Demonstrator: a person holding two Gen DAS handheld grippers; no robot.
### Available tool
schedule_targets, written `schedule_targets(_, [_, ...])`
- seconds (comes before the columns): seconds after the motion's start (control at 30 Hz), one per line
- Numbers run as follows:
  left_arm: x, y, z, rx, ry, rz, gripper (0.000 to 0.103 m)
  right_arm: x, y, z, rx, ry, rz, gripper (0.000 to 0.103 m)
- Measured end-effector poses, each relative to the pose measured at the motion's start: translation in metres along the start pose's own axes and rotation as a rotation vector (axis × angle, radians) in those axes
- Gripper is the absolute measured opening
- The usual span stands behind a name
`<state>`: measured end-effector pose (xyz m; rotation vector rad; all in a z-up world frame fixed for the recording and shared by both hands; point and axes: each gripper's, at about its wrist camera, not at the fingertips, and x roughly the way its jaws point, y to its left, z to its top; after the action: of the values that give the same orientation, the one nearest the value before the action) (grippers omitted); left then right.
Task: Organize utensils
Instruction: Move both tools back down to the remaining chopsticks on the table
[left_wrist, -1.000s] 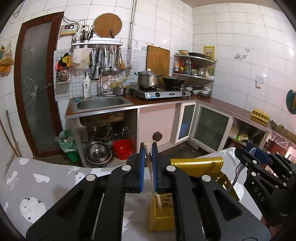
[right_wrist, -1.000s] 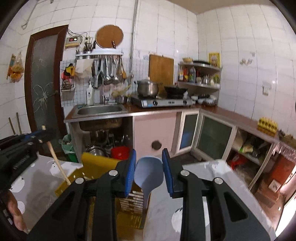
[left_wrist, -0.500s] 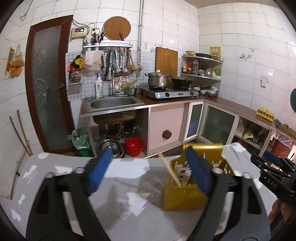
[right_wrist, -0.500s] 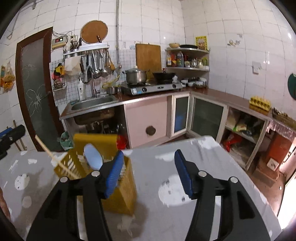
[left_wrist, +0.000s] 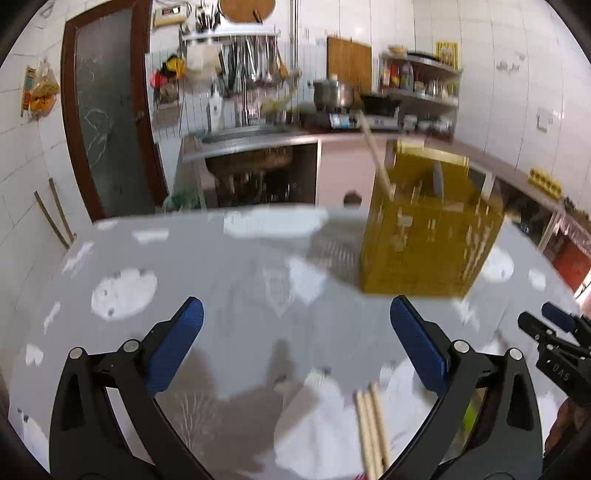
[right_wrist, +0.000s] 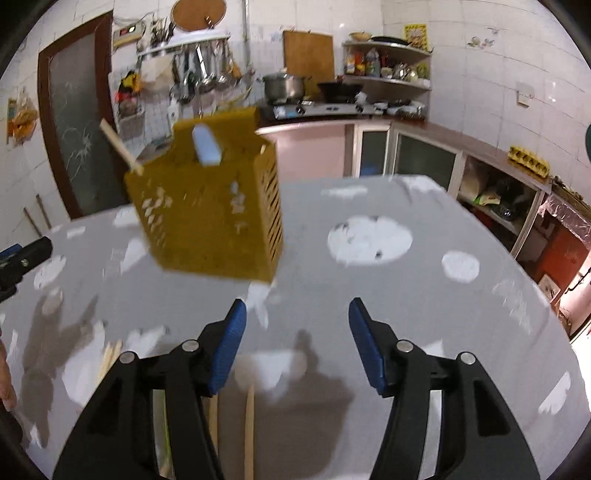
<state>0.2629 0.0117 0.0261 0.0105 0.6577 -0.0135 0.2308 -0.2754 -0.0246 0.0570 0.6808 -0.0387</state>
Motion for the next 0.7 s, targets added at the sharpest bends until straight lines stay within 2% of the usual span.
schedule_targets(0.07, [0.008, -0.001, -0.014, 0.004, 0.047, -0.012, 0.098, 0.001, 0.003, -0.011, -0.001, 0.023, 0.004, 0.065])
schedule_targets(0.17, [0.018, -0.004, -0.036, 0.020, 0.102, 0.004, 0.098, 0.006, 0.006, -0.024, -0.007, 0.070, -0.002, 0.065])
schedule_targets(0.3, [0.028, -0.006, -0.057, 0.018, 0.173, -0.014, 0.098, 0.016, 0.007, -0.032, -0.019, 0.124, -0.024, 0.065])
schedule_targets(0.53, [0.030, -0.007, -0.070, -0.008, 0.217, -0.017, 0.098, 0.025, 0.004, -0.037, -0.008, 0.180, -0.036, 0.065])
schedule_targets(0.7, [0.034, -0.014, -0.079, 0.014, 0.241, -0.022, 0.096, 0.025, 0.006, -0.038, -0.016, 0.181, -0.044, 0.065])
